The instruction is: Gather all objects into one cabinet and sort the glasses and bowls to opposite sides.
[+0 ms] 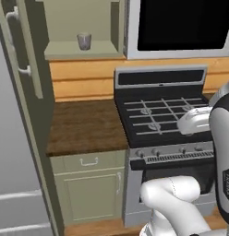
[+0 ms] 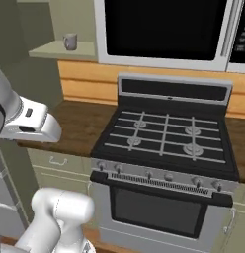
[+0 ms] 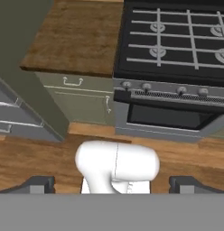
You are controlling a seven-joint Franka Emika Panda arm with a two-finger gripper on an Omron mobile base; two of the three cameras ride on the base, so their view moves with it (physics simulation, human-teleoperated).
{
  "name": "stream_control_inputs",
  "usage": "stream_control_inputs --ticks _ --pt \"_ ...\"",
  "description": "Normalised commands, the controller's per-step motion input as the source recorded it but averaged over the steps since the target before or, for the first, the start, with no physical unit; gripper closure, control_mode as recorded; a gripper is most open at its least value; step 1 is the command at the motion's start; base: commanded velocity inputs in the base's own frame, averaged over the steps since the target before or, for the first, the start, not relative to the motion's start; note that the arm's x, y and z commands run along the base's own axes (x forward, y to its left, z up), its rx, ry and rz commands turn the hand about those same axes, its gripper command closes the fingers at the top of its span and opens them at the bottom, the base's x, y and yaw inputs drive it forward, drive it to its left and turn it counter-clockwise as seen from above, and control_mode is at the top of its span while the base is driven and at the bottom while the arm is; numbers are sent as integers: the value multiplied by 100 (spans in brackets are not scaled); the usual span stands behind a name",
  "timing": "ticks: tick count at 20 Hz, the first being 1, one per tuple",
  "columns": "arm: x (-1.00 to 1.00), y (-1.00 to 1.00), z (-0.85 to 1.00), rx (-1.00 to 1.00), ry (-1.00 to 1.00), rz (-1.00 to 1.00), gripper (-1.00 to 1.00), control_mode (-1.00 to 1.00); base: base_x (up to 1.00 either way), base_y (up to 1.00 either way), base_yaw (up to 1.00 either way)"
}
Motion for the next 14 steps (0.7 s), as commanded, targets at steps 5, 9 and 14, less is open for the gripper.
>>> stream_control_inputs --ticks 5,9,14 --pt "0 0 0 0 0 0 -100 100 42 9 -29" --pt "0 0 0 0 0 0 -100 100 27 7 -16" --pt "0 0 0 0 0 0 -100 100 21 19 4"
